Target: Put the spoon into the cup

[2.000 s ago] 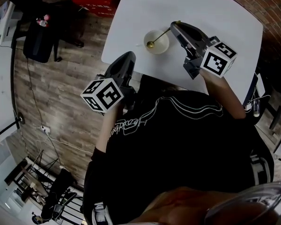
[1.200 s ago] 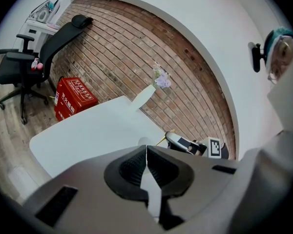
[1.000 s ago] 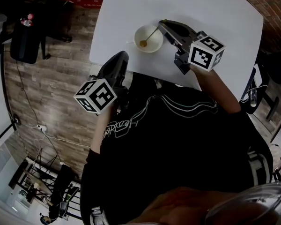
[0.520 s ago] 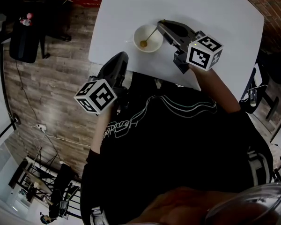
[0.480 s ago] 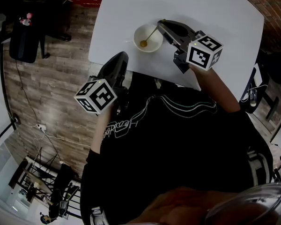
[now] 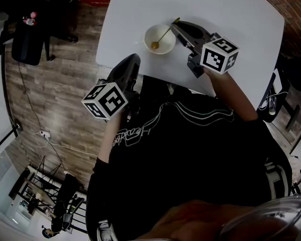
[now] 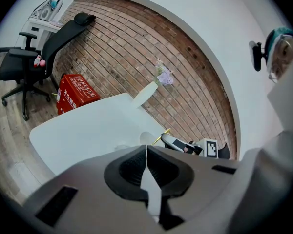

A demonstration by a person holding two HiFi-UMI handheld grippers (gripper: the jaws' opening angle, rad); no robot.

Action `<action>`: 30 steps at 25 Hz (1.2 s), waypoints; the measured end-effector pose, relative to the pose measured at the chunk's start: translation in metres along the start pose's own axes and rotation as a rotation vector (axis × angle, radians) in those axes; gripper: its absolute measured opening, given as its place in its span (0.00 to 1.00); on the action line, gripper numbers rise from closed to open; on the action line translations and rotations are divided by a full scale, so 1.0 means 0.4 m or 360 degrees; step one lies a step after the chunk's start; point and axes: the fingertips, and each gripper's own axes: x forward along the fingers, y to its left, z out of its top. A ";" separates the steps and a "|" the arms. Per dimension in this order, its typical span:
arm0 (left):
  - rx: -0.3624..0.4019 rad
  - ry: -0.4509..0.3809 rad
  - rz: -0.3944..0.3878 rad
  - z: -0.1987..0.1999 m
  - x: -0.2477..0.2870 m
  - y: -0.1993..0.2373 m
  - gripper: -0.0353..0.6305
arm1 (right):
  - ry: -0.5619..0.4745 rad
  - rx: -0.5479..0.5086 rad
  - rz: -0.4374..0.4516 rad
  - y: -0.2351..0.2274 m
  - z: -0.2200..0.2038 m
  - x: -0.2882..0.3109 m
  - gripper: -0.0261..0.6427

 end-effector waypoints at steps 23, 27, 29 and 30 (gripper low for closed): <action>0.0218 -0.0248 -0.0227 -0.032 -0.076 -0.351 0.06 | -0.0239 -0.0331 0.0317 0.254 0.154 -0.393 0.04; 0.0270 -0.0264 -0.0271 -0.051 -0.090 -0.419 0.06 | -0.0183 -0.0317 0.0411 0.299 0.139 -0.447 0.03; 0.0282 -0.0259 -0.0288 -0.057 -0.090 -0.439 0.06 | -0.0153 -0.0277 0.0448 0.308 0.135 -0.461 0.03; 0.0286 -0.0256 -0.0295 -0.062 -0.090 -0.448 0.06 | -0.0145 -0.0259 0.0459 0.312 0.133 -0.469 0.03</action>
